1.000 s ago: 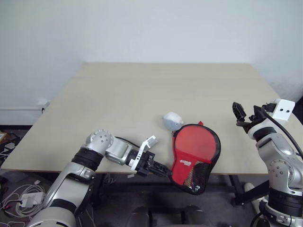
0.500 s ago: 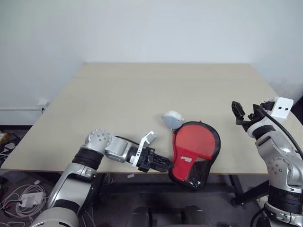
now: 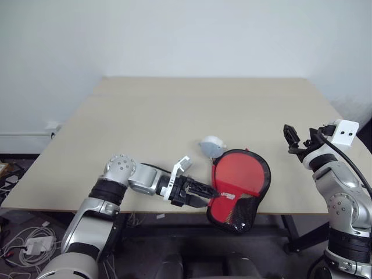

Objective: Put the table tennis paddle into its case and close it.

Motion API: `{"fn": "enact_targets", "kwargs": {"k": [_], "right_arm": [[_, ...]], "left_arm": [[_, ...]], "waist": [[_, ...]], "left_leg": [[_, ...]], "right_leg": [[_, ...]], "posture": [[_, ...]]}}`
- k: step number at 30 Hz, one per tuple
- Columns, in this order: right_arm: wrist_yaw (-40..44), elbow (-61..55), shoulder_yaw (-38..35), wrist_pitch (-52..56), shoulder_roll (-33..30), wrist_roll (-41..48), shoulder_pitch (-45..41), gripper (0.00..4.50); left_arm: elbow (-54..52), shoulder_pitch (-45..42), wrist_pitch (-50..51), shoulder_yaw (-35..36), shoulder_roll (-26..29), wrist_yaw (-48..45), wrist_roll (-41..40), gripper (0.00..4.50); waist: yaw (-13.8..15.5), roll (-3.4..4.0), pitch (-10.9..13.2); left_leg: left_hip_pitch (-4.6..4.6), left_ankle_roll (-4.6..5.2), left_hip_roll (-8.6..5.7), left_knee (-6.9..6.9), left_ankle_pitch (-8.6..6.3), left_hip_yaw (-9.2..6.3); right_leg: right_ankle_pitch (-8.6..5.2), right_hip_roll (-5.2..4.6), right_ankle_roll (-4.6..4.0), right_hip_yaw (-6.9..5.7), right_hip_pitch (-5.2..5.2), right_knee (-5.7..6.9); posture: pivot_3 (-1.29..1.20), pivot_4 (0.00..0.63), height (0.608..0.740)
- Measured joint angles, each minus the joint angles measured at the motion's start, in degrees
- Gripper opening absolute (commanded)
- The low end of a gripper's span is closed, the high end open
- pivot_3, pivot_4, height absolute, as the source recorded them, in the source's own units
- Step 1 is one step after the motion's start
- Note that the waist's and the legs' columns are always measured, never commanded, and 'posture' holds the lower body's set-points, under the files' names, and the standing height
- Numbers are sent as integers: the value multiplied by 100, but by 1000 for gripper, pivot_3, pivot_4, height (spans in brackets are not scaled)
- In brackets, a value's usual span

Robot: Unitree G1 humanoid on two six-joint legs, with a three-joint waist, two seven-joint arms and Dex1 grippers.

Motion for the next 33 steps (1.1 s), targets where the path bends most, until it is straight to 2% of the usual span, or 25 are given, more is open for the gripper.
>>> {"fn": "enact_targets", "kwargs": {"k": [8, 15, 23, 28, 33], "right_arm": [[-1, 0, 4, -39, 93, -44, 15, 4500], [5, 37, 24, -115, 132, -45, -54, 4500], [74, 164, 124, -121, 83, -138, -207, 4500], [141, 214, 179, -122, 25, -185, -294, 4500], [165, 221, 196, -122, 23, -267, -319, 4500]], "left_arm": [[-79, -130, -1, 258, 36, -401, 405, 4478], [3, -382, -326, 380, -345, -830, 1653, 4478], [-1035, -395, -2929, -603, -625, -2668, 3770, 4478], [-1096, -451, -3813, -958, -1030, -3135, 4654, 4478], [-729, -345, -5654, -1652, -1641, -2978, 6253, 4478]], "waist": [[-2, 0, 0], [1, -1, 0], [4, 1, 0], [1, 1, 0], [4, 2, -1]], "left_leg": [[0, -1, 0, -4, 0, 0], [0, -2, -2, -2, 1, 1], [0, -8, -2, -6, 5, 3], [-2, -7, -2, -7, 5, 3], [1, -6, -2, -5, 5, 4]], "right_leg": [[0, 0, 0, 0, -2, 0], [0, 0, 0, -1, 1, -2], [6, 0, -10, 1, 3, -5], [1, 0, -1, 2, 3, -8], [1, 0, -2, 4, 10, -12]], "posture": [[0, 0, 740], [0, 0, 740], [0, 0, 740], [0, 0, 740], [0, 0, 740]]}}
